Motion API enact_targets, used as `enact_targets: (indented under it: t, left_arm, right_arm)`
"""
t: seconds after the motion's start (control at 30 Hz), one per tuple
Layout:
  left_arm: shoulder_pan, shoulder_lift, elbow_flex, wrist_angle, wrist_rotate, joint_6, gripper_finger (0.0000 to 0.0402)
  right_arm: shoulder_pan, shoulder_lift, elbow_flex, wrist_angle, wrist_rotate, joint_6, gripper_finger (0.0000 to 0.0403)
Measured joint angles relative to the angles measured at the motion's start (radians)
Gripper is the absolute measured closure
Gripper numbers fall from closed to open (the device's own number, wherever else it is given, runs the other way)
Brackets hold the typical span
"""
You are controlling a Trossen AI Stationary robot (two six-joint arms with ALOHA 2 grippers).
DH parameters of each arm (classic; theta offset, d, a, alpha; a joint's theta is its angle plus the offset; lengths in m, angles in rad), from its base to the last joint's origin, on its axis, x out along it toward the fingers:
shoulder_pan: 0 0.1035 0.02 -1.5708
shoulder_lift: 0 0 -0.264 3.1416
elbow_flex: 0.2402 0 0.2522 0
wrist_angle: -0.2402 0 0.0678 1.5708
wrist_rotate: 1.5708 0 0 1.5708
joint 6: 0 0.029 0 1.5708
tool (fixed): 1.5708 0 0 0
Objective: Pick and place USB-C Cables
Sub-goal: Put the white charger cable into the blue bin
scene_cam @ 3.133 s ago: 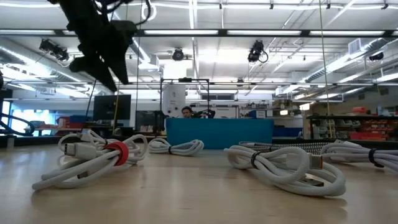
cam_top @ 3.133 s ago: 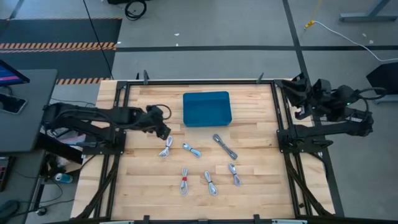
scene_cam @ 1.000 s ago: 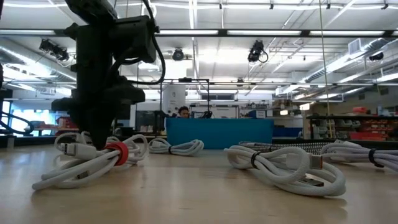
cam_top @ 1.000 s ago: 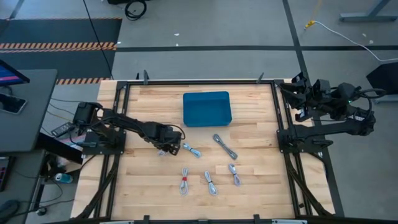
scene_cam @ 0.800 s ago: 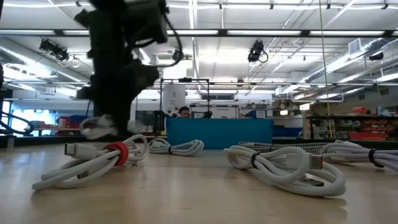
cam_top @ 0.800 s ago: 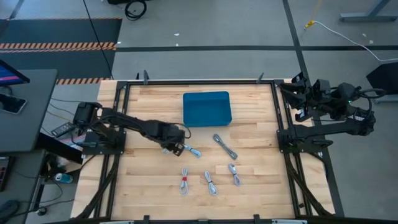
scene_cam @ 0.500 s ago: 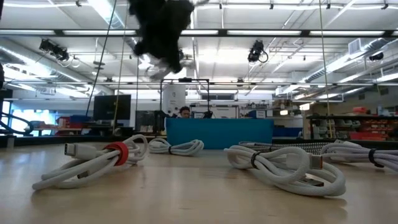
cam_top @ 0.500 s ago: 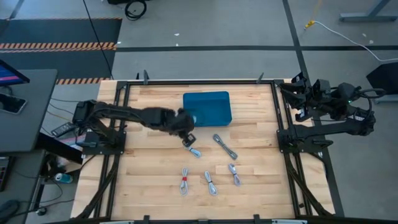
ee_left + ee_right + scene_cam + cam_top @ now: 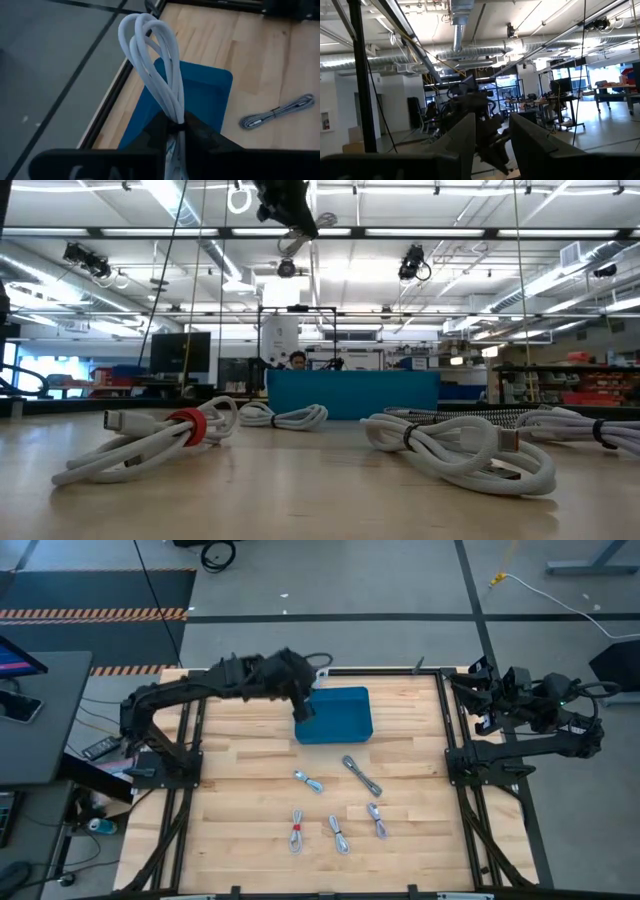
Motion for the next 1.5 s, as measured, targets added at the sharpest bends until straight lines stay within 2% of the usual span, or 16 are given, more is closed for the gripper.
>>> enact_targets:
  t: [0.13, 0.3, 0.4, 0.63, 0.93, 1.5]
  left_arm:
    - [0.073, 0.016, 0.002, 0.004, 0.096, 0.062, 0.0363]
    - [0.125, 0.098, 0.002, 0.001, 0.179, 0.146, 0.0363]
    - [0.132, 0.164, 0.002, 0.006, 0.250, 0.187, 0.0363]
    - [0.117, 0.304, 0.000, 0.019, 0.327, 0.260, 0.0363]
    - [0.107, 0.422, 0.000, 0.014, 0.389, 0.348, 0.0363]
    - [0.108, 0.522, 0.000, 0.032, 0.389, 0.376, 0.0363]
  right_arm:
    - [0.000, 0.000, 0.000, 0.000, 0.000, 0.000, 0.0276]
    - [0.000, 0.000, 0.000, 0.000, 0.000, 0.000, 0.0276]
    - [0.000, 0.000, 0.000, 0.000, 0.000, 0.000, 0.0276]
    - [0.000, 0.000, 0.000, 0.001, 0.000, 0.012, 0.0276]
    - [0.000, 0.000, 0.000, 0.000, 0.011, 0.027, 0.0276]
    - [0.000, 0.000, 0.000, 0.000, 0.014, 0.027, 0.0276]
